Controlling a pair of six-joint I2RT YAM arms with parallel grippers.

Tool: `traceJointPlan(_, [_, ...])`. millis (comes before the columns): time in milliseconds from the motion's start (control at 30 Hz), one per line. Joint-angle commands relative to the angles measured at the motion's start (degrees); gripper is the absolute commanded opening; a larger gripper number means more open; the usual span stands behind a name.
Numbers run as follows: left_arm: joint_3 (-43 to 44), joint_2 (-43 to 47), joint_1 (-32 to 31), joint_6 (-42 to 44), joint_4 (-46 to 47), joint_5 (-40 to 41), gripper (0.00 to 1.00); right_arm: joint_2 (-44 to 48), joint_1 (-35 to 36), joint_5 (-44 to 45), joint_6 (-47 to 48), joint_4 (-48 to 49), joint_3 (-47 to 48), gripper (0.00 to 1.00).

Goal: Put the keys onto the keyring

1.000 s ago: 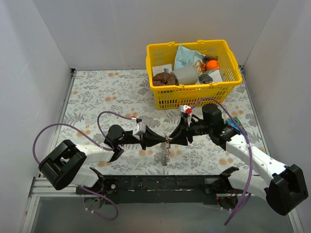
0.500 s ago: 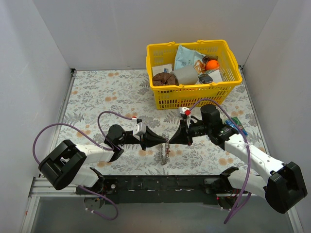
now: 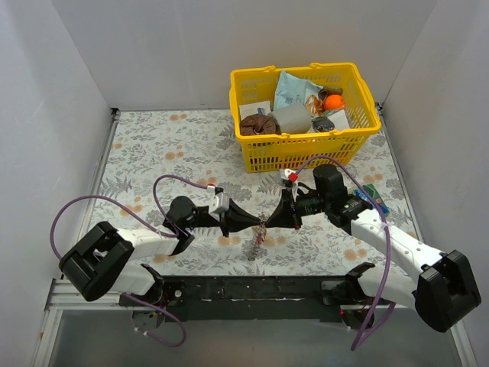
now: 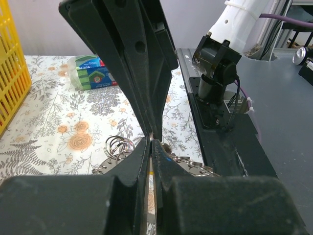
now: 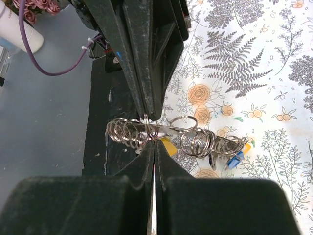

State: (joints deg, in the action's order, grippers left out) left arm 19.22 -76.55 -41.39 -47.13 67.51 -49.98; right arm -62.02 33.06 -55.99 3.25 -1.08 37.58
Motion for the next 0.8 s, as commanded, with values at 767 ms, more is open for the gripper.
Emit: traceJointPlan(767, [2.66, 3.87, -0.19, 0.29, 2.19, -1.70, 0.00, -4.25, 2.01, 1.67, -0.08, 2.93, -0.23, 0.01])
